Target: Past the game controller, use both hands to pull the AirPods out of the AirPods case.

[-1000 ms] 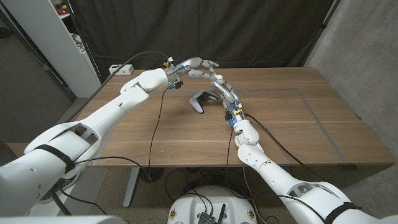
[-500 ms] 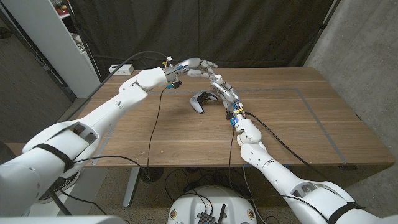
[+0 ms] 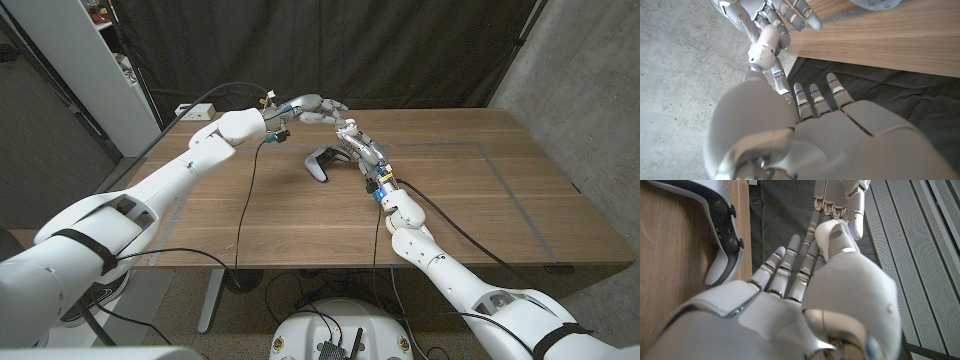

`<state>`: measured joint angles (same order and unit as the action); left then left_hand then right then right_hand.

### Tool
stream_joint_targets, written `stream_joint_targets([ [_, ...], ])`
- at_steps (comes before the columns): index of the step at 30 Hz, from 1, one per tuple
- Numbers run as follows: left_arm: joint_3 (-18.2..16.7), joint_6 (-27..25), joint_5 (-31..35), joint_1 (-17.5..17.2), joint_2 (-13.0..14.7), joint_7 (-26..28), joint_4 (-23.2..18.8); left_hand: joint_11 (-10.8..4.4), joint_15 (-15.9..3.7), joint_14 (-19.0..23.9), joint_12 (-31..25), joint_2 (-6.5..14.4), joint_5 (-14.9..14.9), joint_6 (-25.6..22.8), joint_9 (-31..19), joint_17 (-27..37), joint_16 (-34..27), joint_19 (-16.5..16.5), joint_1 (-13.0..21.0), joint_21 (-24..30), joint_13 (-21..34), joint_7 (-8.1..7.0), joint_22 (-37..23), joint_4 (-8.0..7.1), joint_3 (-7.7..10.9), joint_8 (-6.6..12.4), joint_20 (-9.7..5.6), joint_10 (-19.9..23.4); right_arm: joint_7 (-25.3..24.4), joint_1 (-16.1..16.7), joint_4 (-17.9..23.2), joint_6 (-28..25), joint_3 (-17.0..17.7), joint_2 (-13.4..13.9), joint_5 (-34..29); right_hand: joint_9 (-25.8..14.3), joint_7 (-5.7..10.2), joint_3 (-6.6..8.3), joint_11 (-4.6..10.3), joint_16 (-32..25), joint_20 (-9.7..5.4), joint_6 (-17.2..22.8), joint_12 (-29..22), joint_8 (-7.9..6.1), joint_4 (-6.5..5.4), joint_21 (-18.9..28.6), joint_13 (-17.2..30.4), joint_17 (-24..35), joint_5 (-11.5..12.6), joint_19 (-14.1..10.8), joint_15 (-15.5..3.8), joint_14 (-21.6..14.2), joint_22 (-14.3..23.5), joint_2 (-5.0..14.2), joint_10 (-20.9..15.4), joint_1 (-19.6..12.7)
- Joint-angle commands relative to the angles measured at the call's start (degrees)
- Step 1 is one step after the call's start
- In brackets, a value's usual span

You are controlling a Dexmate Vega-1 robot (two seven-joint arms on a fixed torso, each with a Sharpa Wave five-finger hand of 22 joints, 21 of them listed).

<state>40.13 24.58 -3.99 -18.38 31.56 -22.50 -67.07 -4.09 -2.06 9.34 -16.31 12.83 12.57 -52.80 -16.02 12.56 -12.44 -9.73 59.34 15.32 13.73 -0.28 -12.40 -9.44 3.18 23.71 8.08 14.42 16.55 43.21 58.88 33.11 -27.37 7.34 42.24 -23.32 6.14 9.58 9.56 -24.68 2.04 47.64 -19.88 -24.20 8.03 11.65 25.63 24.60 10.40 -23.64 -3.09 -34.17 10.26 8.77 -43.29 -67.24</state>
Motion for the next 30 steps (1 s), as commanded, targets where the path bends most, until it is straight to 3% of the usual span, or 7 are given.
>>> stream_joint_targets([
  [1,-0.4,-0.06,0.27,-0.32,0.2,1.39,1.4,0.03,-0.76,0.88,0.13,-0.16,0.1,-3.21,-5.7,0.28,-0.44,-0.12,-2.9,0.63,0.2,-0.26,-0.34,-1.96,3.71,-1.65,0.07,0.64,9.55,-2.07,-3.29,-0.53,0.56,-0.25,3.53,-5.53,3.05,0.27,0.46,0.3,-0.01,2.37,0.33,-4.12,-0.33,0.08,0.32,0.41,0.28,0.62,-10.43,0.89,0.34,0.42,0.56,-0.05],
  [8,-0.52,-0.03,0.07,-0.4,0.23,1.83,2.41,0.13,-0.84,1.09,0.33,-1.2,-0.25,2.81,-4.55,0.01,-0.2,-0.17,-6.13,0.89,0.35,-1.17,-0.35,-0.99,6.08,-5.53,-0.02,0.21,10.48,-2.64,-4.03,-0.75,0.79,-0.82,3.73,-5.57,3.49,0.28,0.65,0.36,-0.01,2.18,0.42,-4.08,-0.48,0.11,0.57,0.76,0.29,0.82,-10.44,1.37,0.35,0.53,0.74,-0.03],
  [12,-0.56,0.12,0.2,-0.52,0.22,2.36,2.75,1.36,-0.78,1.22,0.54,-2.04,-0.64,8.85,-3.68,-0.48,0.19,-0.24,-7.04,1.03,0.52,-3.94,-0.25,0.12,7.42,-8.91,-0.01,-0.26,10.32,-2.51,-3.45,-1.09,0.91,-0.8,3.73,-5.48,3.56,0.28,0.74,0.34,0.01,2.09,0.42,-4.0,-0.53,0.15,0.69,0.96,0.31,0.85,-10.44,1.51,0.34,0.54,0.71,-0.04],
  [14,-0.56,0.32,0.27,-0.58,0.29,2.51,2.79,0.89,-0.76,1.2,0.57,-2.38,-0.8,11.14,-3.37,-0.68,0.36,-0.26,-7.18,1.08,0.6,-5.71,-0.19,0.63,7.88,-10.14,-0.12,-0.32,10.04,-2.38,-2.99,-1.3,0.9,-0.65,3.58,-5.49,3.69,0.24,0.75,0.31,0.01,2.05,0.44,-3.99,-0.57,0.16,0.74,1.06,0.31,0.89,-10.42,1.55,0.34,0.52,0.72,0.0],
  [19,-1.09,0.65,0.22,-1.51,0.61,3.87,1.79,1.4,-0.71,1.31,0.78,-2.64,-0.98,14.56,-3.04,-0.89,0.51,-0.33,-7.46,1.15,0.72,-7.29,-0.12,1.14,8.46,-11.74,-0.01,-0.8,9.22,-1.95,-1.48,-2.09,0.81,-0.1,3.24,-5.33,3.63,0.25,0.77,0.3,0.1,2.19,0.44,-3.96,-0.59,0.22,0.87,1.27,0.35,0.89,-10.46,1.65,0.34,0.5,0.67,-0.05],
  [20,-1.25,0.77,0.06,-1.73,0.64,4.09,1.58,1.34,-0.69,1.42,0.78,-2.71,-1.02,15.57,-2.93,-0.94,0.51,-0.37,-7.55,1.18,0.76,-8.27,-0.09,1.28,8.63,-12.15,0.02,-0.78,8.82,-1.82,-1.08,-2.29,0.79,0.01,3.13,-5.27,3.54,0.26,0.66,0.28,0.12,2.25,0.43,-3.96,-0.6,0.23,0.91,1.33,0.36,0.89,-10.47,1.65,0.34,0.51,0.63,-0.07],
  [30,-3.59,3.1,-0.79,-5.17,1.29,8.35,-2.12,0.99,-0.78,2.11,0.5,-3.36,-1.21,21.75,-2.31,-1.0,0.37,-0.63,-9.12,1.36,1.09,-10.2,0.01,1.33,8.77,-13.67,-0.16,-0.1,1.34,1.2,4.41,-2.56,0.37,1.06,0.36,-4.75,3.02,0.42,0.02,-0.07,0.19,3.18,0.19,-4.08,-0.71,0.54,0.93,1.89,0.36,0.37,-10.51,0.87,0.31,0.65,-0.56,-0.14],
])
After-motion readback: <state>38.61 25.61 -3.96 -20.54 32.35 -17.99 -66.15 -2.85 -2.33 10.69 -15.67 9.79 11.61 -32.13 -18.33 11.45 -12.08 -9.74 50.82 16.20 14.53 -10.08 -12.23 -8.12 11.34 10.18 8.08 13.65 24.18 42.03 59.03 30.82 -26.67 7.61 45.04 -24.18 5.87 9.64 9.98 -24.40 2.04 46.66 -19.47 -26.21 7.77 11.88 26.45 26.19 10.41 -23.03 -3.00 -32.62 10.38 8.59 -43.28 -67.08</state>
